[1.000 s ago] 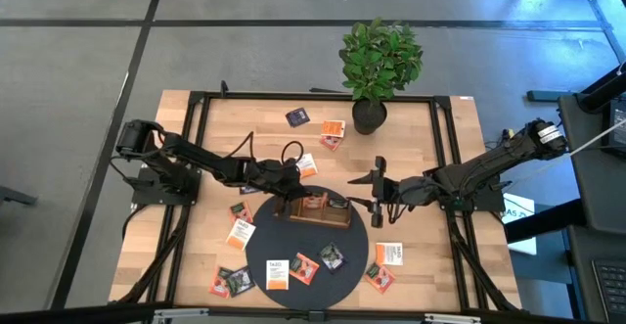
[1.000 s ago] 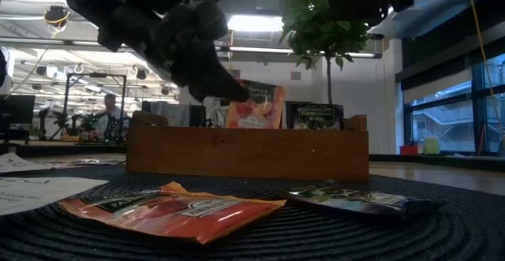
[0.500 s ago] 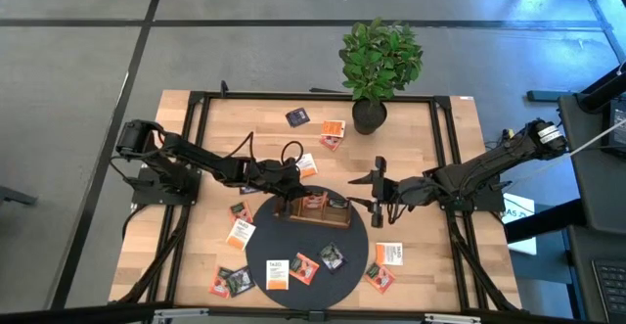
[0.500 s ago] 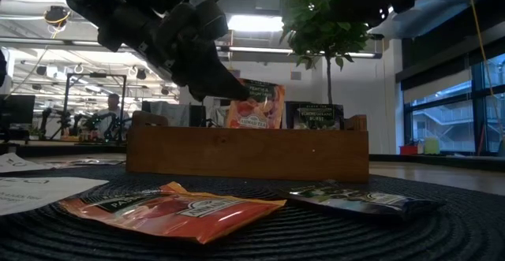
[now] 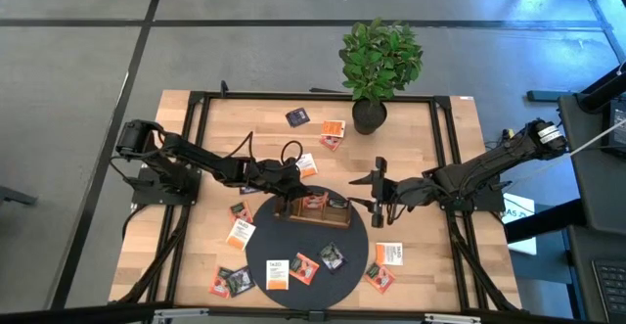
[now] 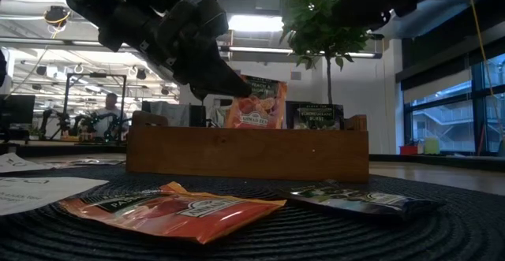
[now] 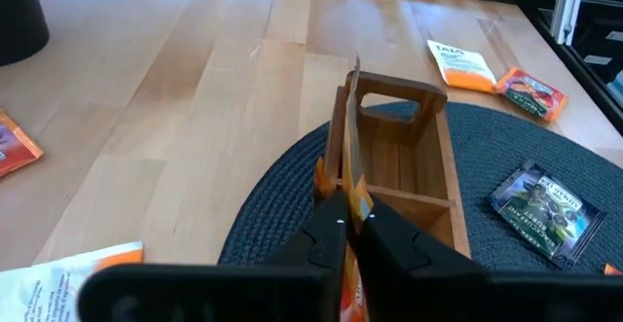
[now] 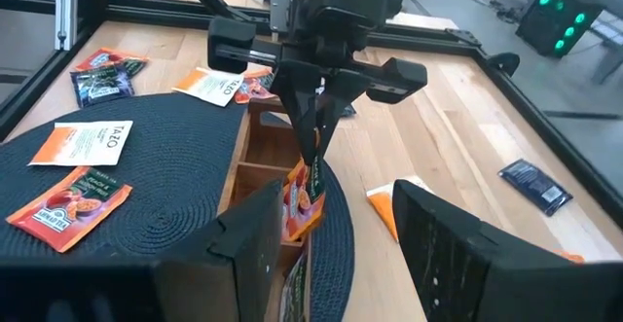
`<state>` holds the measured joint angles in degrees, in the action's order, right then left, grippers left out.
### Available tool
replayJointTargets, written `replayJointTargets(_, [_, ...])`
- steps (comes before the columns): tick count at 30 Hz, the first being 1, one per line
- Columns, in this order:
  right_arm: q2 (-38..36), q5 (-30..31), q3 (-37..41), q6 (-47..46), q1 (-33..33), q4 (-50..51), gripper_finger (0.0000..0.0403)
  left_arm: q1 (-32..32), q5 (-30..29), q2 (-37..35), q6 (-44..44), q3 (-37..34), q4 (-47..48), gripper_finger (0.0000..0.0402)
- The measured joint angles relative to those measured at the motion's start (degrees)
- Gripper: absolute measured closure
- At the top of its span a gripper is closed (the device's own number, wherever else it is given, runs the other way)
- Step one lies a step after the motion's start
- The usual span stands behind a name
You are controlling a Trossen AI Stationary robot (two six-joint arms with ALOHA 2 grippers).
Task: Pick & Place Tea
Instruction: Put the orange black tea bag into the middle section of the wooden organizer, then put the white orange tea bag into the left section of the wooden organizer
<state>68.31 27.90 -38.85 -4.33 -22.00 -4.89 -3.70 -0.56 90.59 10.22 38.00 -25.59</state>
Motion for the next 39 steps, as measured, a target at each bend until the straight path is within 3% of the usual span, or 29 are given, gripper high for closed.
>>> replayJointTargets(8, [0.0, 0.0, 0.0, -0.1, 0.0, 0.6, 0.0205, 0.1, -0.1, -0.1, 0.0, 0.0, 0.0, 0.0328])
replayJointTargets(14, [0.0, -0.8, 0.0, -0.2, 0.0, 0.8, 0.0205, 0.1, 0.2, -2.1, -0.5, 0.2, -0.4, 0.0316])
replayJointTargets(17, [0.0, -6.2, 0.0, -1.4, 0.0, 3.6, 0.0205, -0.1, 1.4, -2.8, -0.5, 1.3, -0.6, 0.0317])
replayJointTargets(21, [0.1, -20.7, 0.0, -5.7, 0.0, 10.8, 0.0205, -0.5, 3.2, -2.8, -0.5, 2.8, -0.6, 0.0319])
replayJointTargets(24, [0.5, -28.3, 0.0, -11.6, -0.7, 13.4, 0.0205, -0.8, 3.1, -2.8, -1.6, 3.1, -0.7, 0.0317])
replayJointTargets(26, [1.1, -29.4, 0.0, -15.4, -1.7, 13.8, 0.0205, -0.8, 3.1, -2.7, -2.5, 3.1, -1.1, 0.0316])
replayJointTargets(30, [2.7, -29.5, 0.0, -27.3, -4.1, 17.3, 0.0205, -1.2, 3.1, -2.7, -2.4, 3.1, -3.4, 0.0316])
replayJointTargets(37, [6.5, -24.8, 0.0, -64.0, -12.5, 29.3, 0.0205, -1.9, 3.1, -2.7, -4.5, 3.1, -6.0, 0.0319])
replayJointTargets(39, [8.0, -24.2, 0.0, -70.4, -15.3, 30.2, 0.0205, -1.9, 3.1, -2.7, -4.6, 3.1, -6.0, 0.0318])
